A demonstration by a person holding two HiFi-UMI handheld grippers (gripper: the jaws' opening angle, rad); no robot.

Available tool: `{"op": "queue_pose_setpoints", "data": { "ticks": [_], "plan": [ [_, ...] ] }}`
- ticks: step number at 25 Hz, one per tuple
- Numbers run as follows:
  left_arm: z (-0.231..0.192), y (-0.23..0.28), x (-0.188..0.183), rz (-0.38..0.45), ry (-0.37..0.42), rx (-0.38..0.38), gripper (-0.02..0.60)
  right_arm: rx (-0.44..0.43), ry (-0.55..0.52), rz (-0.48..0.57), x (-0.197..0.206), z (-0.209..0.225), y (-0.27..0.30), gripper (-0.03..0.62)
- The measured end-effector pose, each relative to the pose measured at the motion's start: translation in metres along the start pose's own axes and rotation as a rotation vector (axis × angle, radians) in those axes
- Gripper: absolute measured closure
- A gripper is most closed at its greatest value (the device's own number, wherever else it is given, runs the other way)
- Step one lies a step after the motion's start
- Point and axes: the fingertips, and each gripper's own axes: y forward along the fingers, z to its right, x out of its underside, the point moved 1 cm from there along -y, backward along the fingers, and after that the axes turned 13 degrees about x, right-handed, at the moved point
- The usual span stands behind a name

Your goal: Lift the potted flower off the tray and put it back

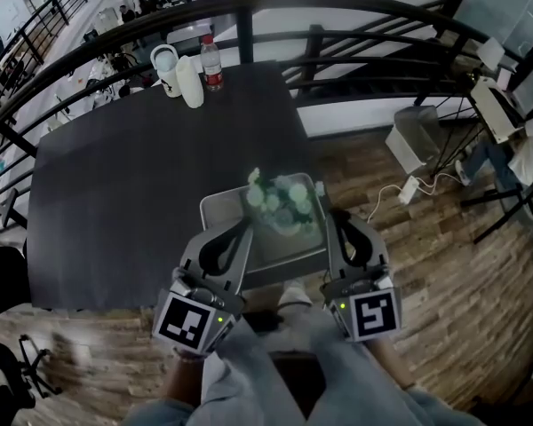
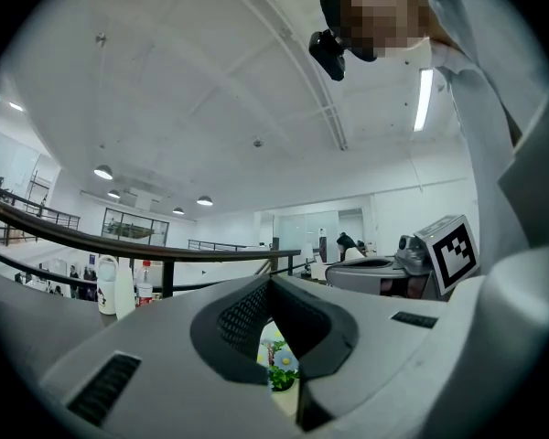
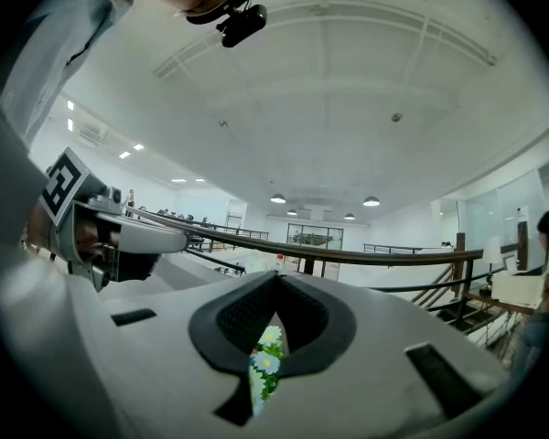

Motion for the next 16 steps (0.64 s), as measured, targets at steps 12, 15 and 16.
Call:
{"op": "queue_pose_setpoints", "data": {
  "ticks": [12, 15, 16],
  "plan": [
    [-0.004, -0.005, 0.007, -0.027, 0.003, 0.006, 0.591, 0.003, 0.011, -0.008, 0.004, -0.002, -0.003, 0.599],
    [-0.001, -0.006, 0.013, -0.056, -0.013, 0.010, 0.591, 0.013, 0.008, -0.010, 0.005, 0.003, -0.004, 0.599],
    [0.000, -0.006, 0.014, -0.057, -0.018, 0.012, 0.591, 0.017, 0.007, -0.009, 0.005, 0.005, -0.004, 0.599]
  ]
}}
